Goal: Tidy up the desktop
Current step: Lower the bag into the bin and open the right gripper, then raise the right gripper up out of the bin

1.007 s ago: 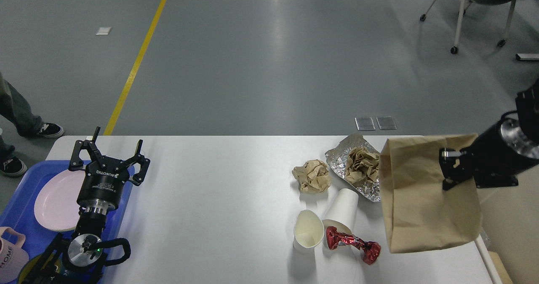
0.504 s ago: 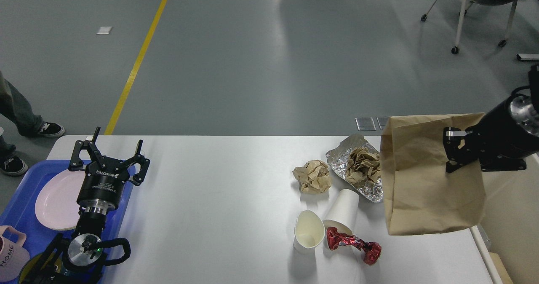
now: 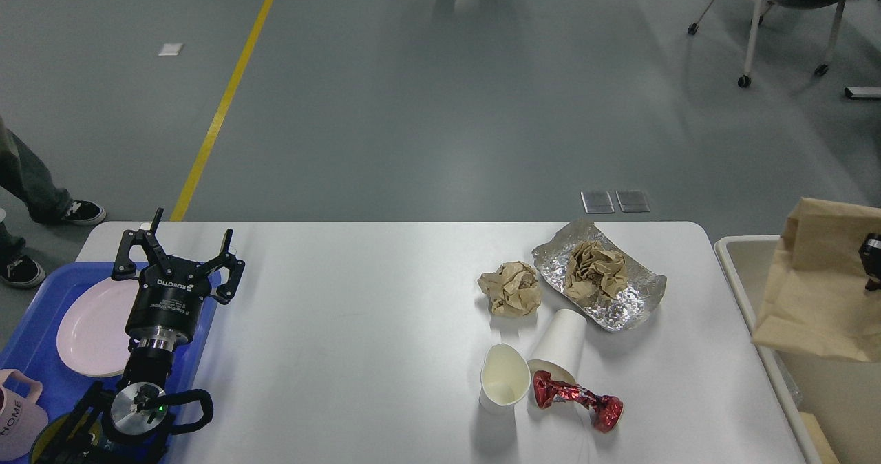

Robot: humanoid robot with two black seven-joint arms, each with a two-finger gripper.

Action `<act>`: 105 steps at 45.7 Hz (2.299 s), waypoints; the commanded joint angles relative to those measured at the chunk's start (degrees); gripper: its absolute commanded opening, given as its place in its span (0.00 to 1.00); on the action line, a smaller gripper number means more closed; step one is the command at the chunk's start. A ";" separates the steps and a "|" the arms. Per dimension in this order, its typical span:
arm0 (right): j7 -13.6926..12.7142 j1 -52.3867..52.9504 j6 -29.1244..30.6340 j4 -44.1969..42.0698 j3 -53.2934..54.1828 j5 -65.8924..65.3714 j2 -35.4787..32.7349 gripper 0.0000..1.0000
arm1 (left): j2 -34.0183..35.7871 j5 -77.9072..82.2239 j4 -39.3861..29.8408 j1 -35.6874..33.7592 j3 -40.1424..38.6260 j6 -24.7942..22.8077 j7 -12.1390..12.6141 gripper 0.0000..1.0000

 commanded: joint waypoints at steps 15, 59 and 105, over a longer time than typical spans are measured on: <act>-0.19 -40.40 -15.23 -29.40 25.03 0.93 -2.63 0.00 | 0.00 0.00 0.00 -0.01 0.00 0.00 0.00 0.96; -2.65 -73.99 -34.49 -56.93 39.73 1.98 17.77 0.00 | 0.00 -0.09 0.00 -0.01 0.00 0.00 0.00 0.96; -2.47 -75.58 -35.72 -56.58 40.08 1.98 18.82 1.00 | 0.00 0.00 0.00 -0.01 0.00 0.00 0.00 0.96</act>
